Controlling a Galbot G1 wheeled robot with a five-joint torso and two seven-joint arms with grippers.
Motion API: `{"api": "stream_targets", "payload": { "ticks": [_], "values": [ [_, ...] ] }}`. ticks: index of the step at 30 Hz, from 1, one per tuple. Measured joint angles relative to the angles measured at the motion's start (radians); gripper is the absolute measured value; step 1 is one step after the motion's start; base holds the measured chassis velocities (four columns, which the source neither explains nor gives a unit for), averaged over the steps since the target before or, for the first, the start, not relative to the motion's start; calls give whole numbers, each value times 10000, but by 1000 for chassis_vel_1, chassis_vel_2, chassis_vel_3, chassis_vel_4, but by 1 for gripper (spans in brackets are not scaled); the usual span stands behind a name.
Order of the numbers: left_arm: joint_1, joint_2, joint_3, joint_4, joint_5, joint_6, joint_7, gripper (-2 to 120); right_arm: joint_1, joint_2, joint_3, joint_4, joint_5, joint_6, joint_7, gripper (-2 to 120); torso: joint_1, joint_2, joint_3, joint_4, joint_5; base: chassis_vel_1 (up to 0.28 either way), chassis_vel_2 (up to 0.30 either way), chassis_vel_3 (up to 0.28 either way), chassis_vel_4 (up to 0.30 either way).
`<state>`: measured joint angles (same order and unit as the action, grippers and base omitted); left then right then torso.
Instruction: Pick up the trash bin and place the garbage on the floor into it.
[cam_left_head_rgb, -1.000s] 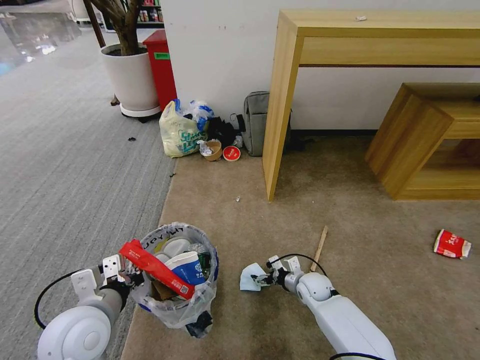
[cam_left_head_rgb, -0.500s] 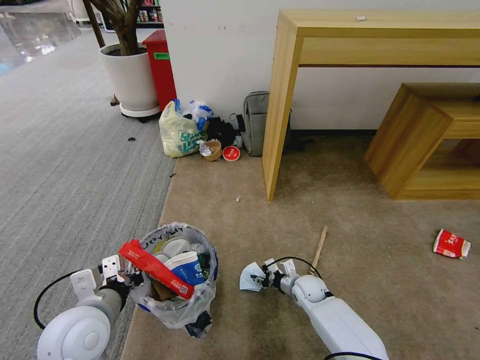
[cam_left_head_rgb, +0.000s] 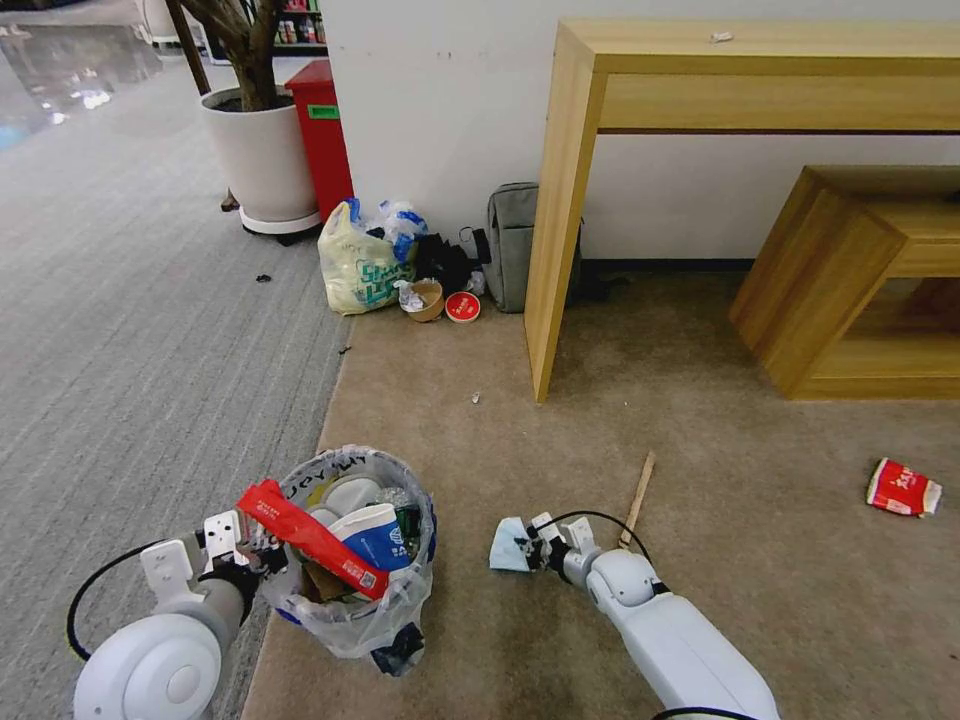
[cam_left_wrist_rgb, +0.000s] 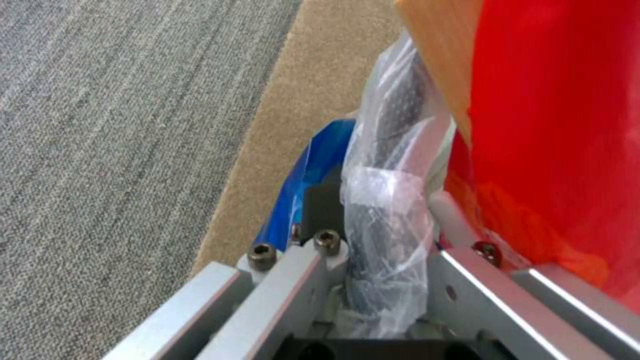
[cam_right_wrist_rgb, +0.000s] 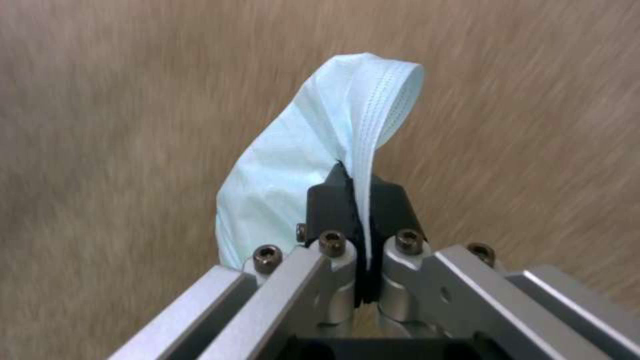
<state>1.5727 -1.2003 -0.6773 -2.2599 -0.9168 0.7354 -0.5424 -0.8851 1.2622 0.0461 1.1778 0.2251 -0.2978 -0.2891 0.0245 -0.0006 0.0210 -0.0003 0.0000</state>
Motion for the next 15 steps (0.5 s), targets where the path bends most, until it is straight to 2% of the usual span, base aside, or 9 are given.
{"api": "stream_targets", "payload": {
  "ticks": [6, 15],
  "values": [
    [-25, 94, 35, 13, -12, 0, 6, 0, 161, -352, 382, 1513, 330, 127, 17, 0, 0, 0, 0, 0, 0, 0, 0, 0, 0],
    [7, 175, 172, 91, -14, 0, 30, 0, 642, -750, 604, 3564, 1797, -118, 144, 0, 0, 0, 0, -2, -2, 0, 0, 0, 0]
  ]
}}
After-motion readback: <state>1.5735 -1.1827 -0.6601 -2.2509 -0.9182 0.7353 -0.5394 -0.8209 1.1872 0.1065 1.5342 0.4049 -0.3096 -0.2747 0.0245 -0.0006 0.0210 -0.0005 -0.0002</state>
